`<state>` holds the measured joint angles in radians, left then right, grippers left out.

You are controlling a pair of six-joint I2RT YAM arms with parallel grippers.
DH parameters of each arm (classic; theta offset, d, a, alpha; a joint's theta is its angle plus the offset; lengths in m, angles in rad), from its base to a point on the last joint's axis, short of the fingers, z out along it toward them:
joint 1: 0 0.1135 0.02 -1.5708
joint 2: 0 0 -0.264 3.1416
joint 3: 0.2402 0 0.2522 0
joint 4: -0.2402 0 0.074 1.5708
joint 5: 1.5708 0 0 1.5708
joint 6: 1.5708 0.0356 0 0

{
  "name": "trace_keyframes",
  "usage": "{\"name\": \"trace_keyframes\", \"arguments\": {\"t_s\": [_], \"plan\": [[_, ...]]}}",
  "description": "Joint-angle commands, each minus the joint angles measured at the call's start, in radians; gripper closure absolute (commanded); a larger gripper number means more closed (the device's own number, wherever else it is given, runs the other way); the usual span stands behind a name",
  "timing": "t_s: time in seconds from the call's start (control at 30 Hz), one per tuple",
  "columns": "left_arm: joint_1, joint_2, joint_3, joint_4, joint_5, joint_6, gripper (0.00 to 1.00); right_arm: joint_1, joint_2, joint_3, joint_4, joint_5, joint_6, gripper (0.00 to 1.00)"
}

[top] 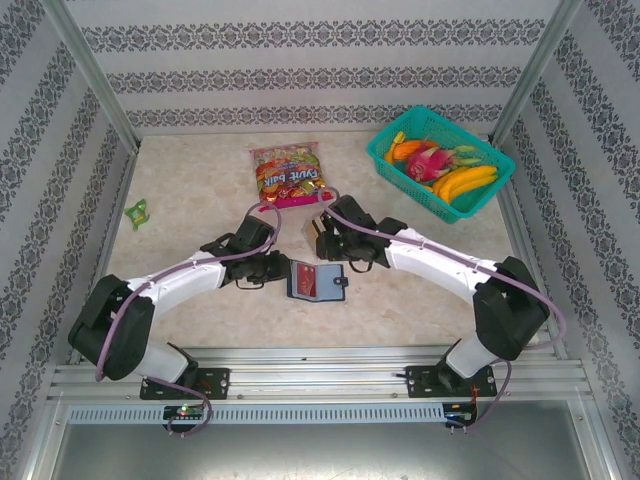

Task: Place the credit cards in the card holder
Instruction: Pick up the credit card from the storage box.

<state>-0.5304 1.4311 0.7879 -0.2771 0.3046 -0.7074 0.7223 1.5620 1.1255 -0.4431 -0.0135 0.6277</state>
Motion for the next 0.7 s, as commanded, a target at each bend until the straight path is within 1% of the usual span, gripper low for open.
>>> {"name": "trace_keyframes", "arguments": {"t_s": [0.0, 0.13, 0.23, 0.3, 0.4, 0.47, 0.67], "plan": [[-0.011, -0.020, 0.044, -0.029, -0.013, -0.003, 0.69, -0.037, 0.007, 0.050, -0.089, 0.056, -0.092, 0.61], [-0.011, -0.017, 0.075, -0.033, -0.011, -0.006, 0.61, -0.071, 0.042, 0.098, -0.120, 0.071, -0.138, 0.60], [-0.011, -0.006, 0.107, -0.034, -0.031, -0.018, 0.57, -0.097, 0.085, 0.153, -0.157, 0.090, -0.181, 0.59], [-0.009, 0.017, 0.146, -0.042, -0.047, -0.035, 0.53, -0.115, 0.121, 0.195, -0.174, 0.093, -0.221, 0.60], [0.004, 0.072, 0.201, -0.037, -0.053, -0.070, 0.49, -0.129, 0.173, 0.257, -0.200, 0.073, -0.270, 0.61], [0.020, 0.118, 0.234, -0.023, -0.045, -0.099, 0.45, -0.127, 0.208, 0.289, -0.205, 0.048, -0.298, 0.62], [0.069, 0.267, 0.323, 0.051, 0.026, -0.178, 0.41, -0.120, 0.312, 0.387, -0.236, 0.094, -0.330, 0.64]]}}
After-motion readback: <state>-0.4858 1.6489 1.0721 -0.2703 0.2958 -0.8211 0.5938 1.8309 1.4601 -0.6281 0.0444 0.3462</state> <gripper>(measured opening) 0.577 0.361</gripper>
